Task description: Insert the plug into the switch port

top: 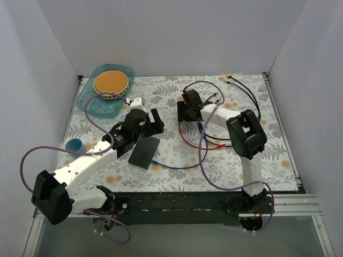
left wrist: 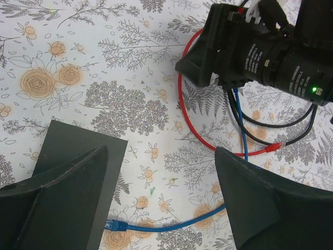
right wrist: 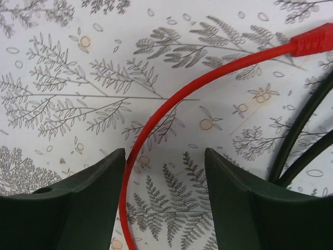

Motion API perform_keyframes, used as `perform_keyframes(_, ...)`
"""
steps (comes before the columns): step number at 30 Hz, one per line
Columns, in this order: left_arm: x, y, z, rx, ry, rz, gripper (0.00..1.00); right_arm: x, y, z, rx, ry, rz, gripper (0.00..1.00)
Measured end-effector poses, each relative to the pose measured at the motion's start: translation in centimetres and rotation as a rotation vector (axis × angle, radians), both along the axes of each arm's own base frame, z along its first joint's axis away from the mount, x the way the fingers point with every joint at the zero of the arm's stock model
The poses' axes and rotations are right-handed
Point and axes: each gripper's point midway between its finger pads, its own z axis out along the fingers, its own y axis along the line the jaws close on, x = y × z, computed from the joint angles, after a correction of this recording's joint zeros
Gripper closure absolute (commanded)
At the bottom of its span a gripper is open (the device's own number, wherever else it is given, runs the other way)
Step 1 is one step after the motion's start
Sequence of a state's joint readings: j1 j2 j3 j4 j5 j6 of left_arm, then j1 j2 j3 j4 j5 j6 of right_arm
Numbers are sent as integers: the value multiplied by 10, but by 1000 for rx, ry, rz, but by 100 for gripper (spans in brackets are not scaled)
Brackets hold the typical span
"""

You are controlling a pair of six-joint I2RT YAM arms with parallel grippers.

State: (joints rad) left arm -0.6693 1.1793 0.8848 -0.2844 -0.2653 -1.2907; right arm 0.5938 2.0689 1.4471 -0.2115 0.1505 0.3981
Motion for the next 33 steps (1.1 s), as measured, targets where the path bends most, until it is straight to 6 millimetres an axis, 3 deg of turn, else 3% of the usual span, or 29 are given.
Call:
perform_keyframes(2,-1,1,-2,2,3,0,16,7,-3,-1,16,-7,-17,40)
perform_keyframes(7,-6,4,-8,4,18,1,16,36,5,-1,29,-33,-44,43)
perform_keyframes(9,-6,4,-7,2,17,1,15,52,16,-1,35,-54,-44,52)
perform_keyframes(10,-6,4,-7,0,16,1,15,57,20,-2,32,-60,-41,63)
perform_keyframes(12,-7,3,-6,-5,16,-1,15,65,25,-3,17,-68,-41,74)
perform_keyframes(14,-7,3,-5,-8,15,-3,15,71,29,-4,3,-72,-37,92)
perform_keyframes(17,-8,3,-5,-11,16,-3,14,76,34,-6,-3,-77,-27,99)
perform_keyframes(23,-12,6,-14,-2,33,0,13,70,38,-4,14,-88,68,99)
perform_keyframes(26,-16,10,-19,1,41,2,11,36,37,1,56,-48,162,99)
perform_keyframes(28,-20,13,-22,3,46,5,8,10,36,14,93,-26,226,99)
perform_keyframes(30,-24,17,-25,7,49,10,5,-2,40,44,147,-52,272,99)
perform_keyframes(33,-28,22,-26,4,44,24,2,-10,51,138,290,-206,340,99)
